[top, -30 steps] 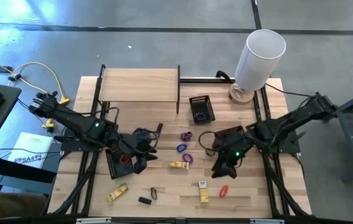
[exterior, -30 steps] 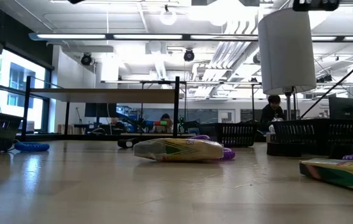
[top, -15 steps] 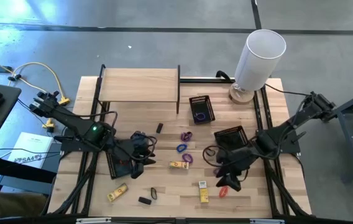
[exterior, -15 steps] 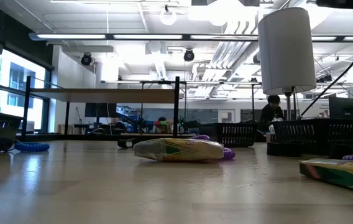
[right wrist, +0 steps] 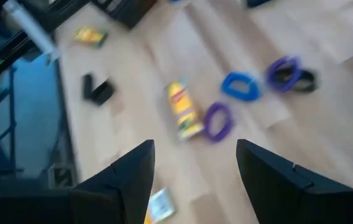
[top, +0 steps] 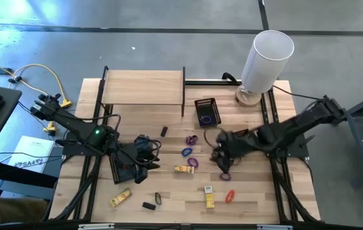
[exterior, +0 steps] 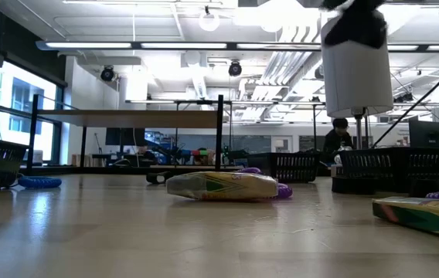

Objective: Pick & Place Office Desk Supplies
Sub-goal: Put the purple spring keychain into the bottom left black bin

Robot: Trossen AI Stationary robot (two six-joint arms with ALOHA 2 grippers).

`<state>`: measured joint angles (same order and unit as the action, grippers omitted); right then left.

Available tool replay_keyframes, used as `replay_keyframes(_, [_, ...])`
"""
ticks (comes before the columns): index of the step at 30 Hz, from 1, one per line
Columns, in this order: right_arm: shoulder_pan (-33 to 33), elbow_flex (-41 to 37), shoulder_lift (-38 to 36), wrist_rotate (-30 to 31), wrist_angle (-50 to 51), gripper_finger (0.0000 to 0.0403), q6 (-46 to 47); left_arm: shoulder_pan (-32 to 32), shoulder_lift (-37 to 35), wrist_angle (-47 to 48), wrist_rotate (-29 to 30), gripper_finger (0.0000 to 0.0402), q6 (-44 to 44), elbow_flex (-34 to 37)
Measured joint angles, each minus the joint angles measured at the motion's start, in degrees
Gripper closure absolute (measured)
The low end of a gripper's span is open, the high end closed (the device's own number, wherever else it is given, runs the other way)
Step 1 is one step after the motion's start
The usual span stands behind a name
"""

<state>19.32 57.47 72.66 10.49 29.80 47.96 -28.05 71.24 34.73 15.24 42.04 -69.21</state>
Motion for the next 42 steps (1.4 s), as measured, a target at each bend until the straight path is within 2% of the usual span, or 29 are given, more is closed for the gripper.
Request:
replay_keyframes(7, [-16.48,2.76,0.00,-12.74,1.93,0.0188,-10.75,0.39,-0.13,2.71,-0.84,0.0271,-0.28,0.00])
replay_keyframes(11, [-22.54,8.61,2.06,-13.52,5.02,0.0188,-18.63,2.87,-2.55,5.99,-2.06,0.0271,-2.25,0.00])
replay_keyframes(17, [-30.67,20.64,11.38,-12.21,22.89,0.0188,-26.92,8.83,-7.05,10.48,-2.20,0.0271,-6.24,-0.07])
replay_keyframes(19, [-32.47,22.90,15.43,-10.95,27.88,0.0188,-27.25,10.77,-7.86,10.80,-2.42,0.0271,-8.07,-0.07])
replay_keyframes(22, [-34.79,24.25,20.03,-10.96,30.30,0.0188,-29.36,12.94,-7.91,11.69,-3.67,0.0271,-10.51,-0.07])
replay_keyframes(28, [-37.61,24.33,27.12,-12.21,29.88,0.0188,-34.26,17.61,-7.85,13.95,-7.97,0.0271,-14.88,-0.06])
replay_keyframes(37, [-39.92,24.35,32.43,-11.78,28.62,0.0188,-38.66,24.71,-8.11,14.53,-14.90,0.0271,-19.70,-0.04])
replay_keyframes(42, [-41.30,24.35,35.37,-12.10,27.67,0.0188,-41.33,26.74,-8.11,14.55,-16.87,0.0271,-20.22,-0.04])
